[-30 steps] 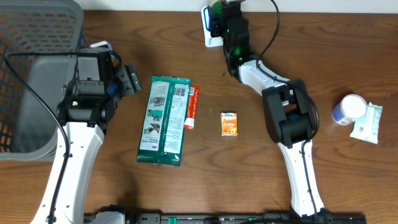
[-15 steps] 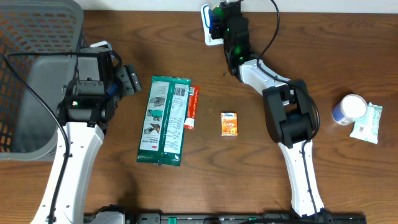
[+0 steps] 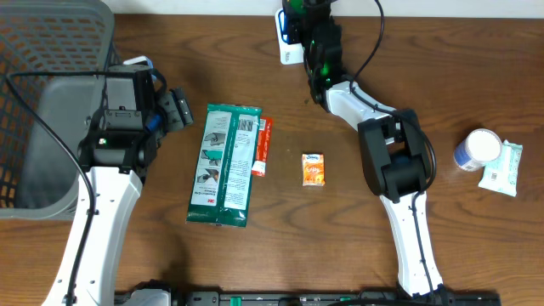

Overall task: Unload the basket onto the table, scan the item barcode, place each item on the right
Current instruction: 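Carry the jar right and set it beside the white tub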

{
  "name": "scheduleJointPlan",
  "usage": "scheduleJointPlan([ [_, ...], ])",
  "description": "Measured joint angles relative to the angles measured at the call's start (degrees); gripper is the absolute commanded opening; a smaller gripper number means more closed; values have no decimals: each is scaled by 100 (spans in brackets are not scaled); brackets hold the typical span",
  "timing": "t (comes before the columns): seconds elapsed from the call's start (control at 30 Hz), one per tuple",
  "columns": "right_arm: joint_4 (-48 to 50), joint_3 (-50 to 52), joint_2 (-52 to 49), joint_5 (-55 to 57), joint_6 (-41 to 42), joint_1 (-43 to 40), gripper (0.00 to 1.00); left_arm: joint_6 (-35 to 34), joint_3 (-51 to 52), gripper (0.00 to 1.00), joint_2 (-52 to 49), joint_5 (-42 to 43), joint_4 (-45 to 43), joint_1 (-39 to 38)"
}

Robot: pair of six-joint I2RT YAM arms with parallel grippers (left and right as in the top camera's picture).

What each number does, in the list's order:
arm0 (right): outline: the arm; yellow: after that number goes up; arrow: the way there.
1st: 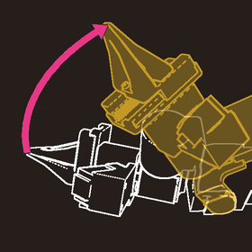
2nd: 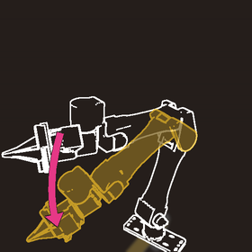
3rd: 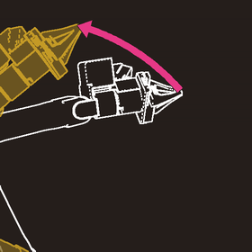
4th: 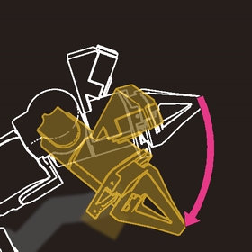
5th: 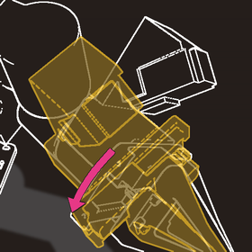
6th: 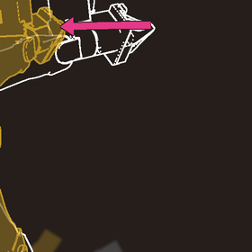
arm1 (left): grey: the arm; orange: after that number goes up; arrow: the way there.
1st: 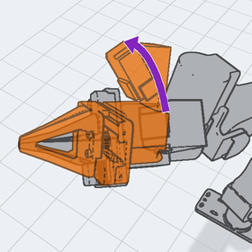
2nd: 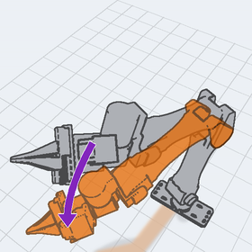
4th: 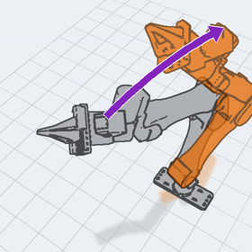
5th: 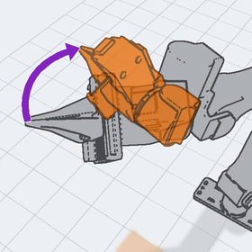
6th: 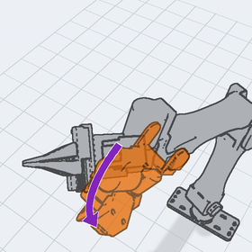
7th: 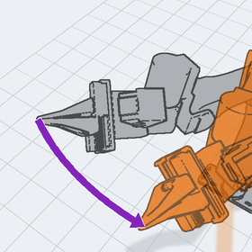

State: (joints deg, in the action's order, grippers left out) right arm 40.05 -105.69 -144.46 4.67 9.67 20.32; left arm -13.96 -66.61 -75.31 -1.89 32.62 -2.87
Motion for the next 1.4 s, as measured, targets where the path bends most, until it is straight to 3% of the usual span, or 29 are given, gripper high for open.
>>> scheduleJointPlan([
  [0.13, -420, 15, 107, -214, 103, -4, 1, 2, 0, 86, 0, 0, 0, 0],
  [0.3, -1926, 74, 850, -400, 160, 0, 1, 2, 0, 86, 0, 0, 2, 0],
  [0.73, -7757, -33, 4918, -531, 168, -267, 1, 0, 0, 86, 0, 0, 2, 0],
  [1.1, -12177, 7, 5768, -426, 164, -1390, 1, 2, 0, 86, 0, 0, 2, 0],
  [1.23, -12502, 422, 5788, -341, 195, -1705, 1, 2, 0, 86, 0, 0, 0, 0],
  [1.4, -12041, 1473, 5801, -31, 627, -1996, 1, 0, 0, 86, 0, 0, 0, 0],
])
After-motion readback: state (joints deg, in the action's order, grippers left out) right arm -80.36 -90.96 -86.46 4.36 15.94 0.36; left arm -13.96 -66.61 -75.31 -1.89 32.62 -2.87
